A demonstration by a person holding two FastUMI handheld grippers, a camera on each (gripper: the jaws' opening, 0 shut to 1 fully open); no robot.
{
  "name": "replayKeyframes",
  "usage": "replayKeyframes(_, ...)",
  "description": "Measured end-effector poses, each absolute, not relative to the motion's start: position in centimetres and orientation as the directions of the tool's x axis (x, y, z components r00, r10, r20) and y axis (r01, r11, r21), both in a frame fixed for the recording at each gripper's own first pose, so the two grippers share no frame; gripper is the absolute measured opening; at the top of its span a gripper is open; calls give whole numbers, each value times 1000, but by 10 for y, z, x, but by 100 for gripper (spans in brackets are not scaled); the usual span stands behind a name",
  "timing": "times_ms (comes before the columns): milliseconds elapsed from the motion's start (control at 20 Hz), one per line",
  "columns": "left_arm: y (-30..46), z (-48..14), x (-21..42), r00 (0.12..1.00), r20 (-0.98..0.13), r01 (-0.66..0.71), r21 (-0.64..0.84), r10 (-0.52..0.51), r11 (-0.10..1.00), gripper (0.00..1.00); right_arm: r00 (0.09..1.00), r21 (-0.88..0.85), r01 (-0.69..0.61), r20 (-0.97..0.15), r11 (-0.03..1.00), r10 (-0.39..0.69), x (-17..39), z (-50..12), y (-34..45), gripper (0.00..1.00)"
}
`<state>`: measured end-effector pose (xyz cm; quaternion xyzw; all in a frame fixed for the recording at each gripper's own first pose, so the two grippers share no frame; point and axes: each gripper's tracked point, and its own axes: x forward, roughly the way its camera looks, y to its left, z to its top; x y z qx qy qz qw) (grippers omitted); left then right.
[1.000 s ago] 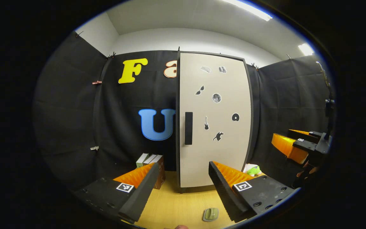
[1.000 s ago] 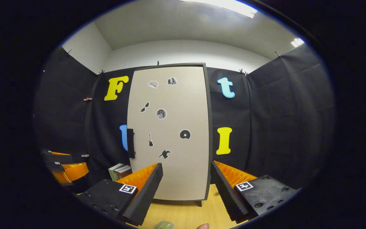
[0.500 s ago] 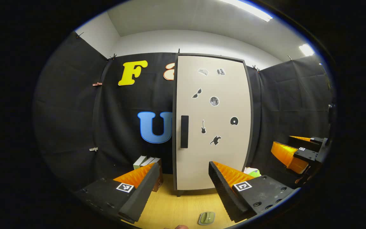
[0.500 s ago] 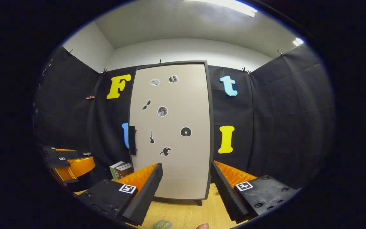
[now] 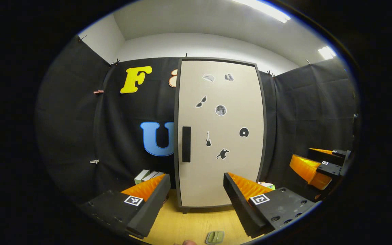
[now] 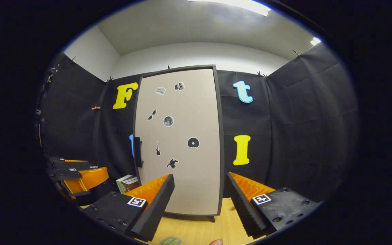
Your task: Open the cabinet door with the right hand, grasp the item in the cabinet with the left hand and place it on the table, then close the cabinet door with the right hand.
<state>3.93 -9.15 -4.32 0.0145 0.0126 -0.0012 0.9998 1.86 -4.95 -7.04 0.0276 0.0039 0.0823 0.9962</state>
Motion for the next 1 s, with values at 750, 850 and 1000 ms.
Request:
replayKeyframes(750,-95,-41,35,999,-19,-38,70,39,997,98,979,60,-202,-19,978,203,14,-71,-53,97)
replayKeyframes(850,-97,-41,31,999,-22,-40,64,42,997,98,978,53,-207,-14,977,208,10,-70,-55,97)
replayKeyframes(1000,-99,-39,27,999,-17,-45,61,46,997,98,976,54,-216,-14,975,217,3,-61,-58,97)
